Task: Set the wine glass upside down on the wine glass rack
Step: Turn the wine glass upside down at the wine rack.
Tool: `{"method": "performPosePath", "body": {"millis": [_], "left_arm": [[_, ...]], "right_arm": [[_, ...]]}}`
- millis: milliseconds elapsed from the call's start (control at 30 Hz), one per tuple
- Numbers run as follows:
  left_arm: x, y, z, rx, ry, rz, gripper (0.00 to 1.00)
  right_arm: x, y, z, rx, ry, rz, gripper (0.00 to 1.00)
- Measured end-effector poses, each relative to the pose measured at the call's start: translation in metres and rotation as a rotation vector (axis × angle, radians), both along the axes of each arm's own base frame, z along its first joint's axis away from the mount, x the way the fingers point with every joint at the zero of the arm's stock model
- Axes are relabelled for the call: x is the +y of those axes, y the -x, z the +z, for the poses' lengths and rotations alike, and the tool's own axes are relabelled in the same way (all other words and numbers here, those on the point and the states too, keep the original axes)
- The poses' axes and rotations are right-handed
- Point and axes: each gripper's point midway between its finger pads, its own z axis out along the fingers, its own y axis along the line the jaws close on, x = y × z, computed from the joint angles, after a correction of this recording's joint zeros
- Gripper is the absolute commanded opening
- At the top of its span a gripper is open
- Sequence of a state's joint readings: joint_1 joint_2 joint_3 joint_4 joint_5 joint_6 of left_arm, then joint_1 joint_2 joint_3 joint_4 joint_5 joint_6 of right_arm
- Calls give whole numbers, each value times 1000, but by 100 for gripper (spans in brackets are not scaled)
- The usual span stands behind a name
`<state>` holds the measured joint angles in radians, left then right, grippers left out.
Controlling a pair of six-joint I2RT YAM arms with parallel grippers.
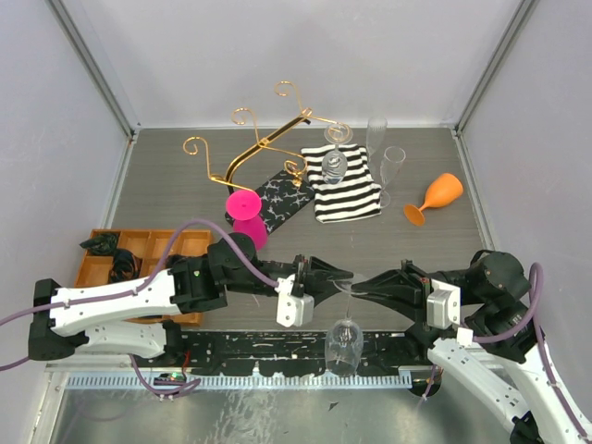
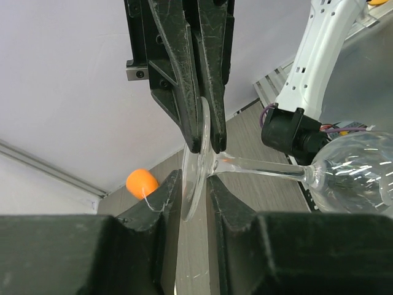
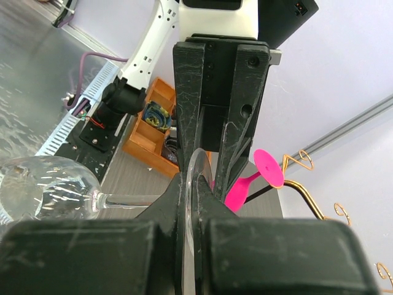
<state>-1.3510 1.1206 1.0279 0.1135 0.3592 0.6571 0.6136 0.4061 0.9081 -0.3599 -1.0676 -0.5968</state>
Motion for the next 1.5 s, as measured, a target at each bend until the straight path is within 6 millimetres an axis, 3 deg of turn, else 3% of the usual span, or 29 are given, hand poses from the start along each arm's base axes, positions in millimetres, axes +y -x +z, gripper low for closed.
{"method": "performPosePath", "body": {"millis": [333, 567, 800, 1133, 1500], "left_arm": [[0, 2, -3, -6, -11, -15, 1], [0, 1, -3, -21, -14, -10, 0], [5, -11, -10, -81, -68, 50, 0], [20, -52, -20, -248, -183, 247, 0], [31, -85, 6, -406, -199, 414, 0]], "right_arm": [[1, 2, -2, 39, 3, 15, 2], [1, 0, -1, 47, 0, 2, 42], [-6, -2, 6, 48, -35, -64, 57], [-33, -27, 13, 269, -216, -339, 62], [-47, -58, 1, 671, -285, -544, 58]]}}
